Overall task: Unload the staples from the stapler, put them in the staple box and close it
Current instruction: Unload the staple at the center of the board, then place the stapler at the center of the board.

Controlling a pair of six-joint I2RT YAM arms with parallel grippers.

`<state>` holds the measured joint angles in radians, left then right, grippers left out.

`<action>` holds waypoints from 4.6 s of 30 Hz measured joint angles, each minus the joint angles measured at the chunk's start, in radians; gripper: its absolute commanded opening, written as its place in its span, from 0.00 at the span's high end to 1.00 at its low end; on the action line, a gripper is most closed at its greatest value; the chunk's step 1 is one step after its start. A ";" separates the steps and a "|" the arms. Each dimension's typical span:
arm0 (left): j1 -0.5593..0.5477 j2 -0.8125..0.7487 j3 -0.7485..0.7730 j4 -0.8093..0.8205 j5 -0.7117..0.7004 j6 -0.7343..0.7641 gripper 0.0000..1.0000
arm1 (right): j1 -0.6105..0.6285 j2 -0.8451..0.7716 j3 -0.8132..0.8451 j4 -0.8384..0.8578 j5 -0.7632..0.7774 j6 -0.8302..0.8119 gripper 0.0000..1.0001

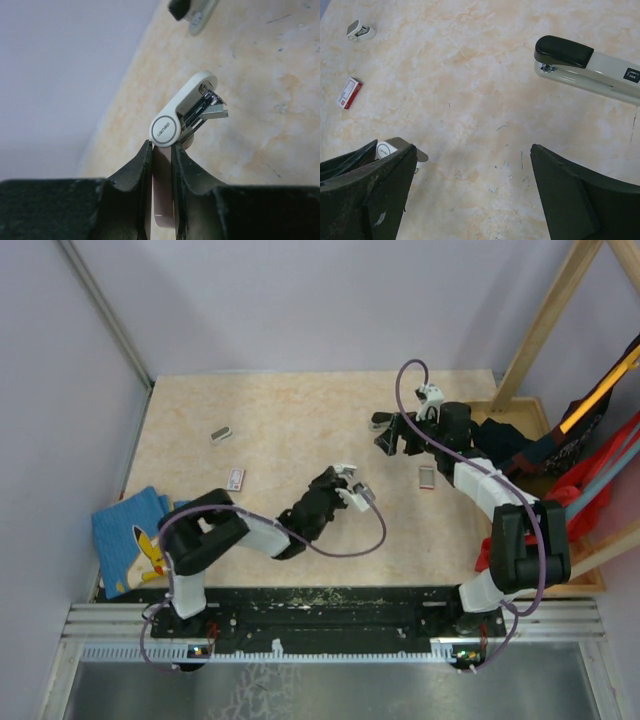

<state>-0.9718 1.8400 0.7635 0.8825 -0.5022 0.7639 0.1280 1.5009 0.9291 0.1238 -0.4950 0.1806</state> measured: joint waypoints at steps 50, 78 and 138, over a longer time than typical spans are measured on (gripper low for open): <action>0.449 0.071 0.624 -1.172 0.939 -0.658 0.99 | 0.059 -0.080 -0.101 0.119 -0.196 -0.492 0.04; 0.510 0.191 0.750 -1.393 1.226 -0.606 0.99 | 0.361 0.256 0.166 -0.281 -0.253 -1.236 0.32; 1.107 -0.141 0.606 -1.541 1.314 -0.406 0.01 | 0.412 0.788 0.906 -0.388 -0.168 -1.010 0.84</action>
<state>0.1356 1.6989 1.3697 -0.6582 0.8120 0.3580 0.5404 2.2887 1.8355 -0.2646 -0.6628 -0.8291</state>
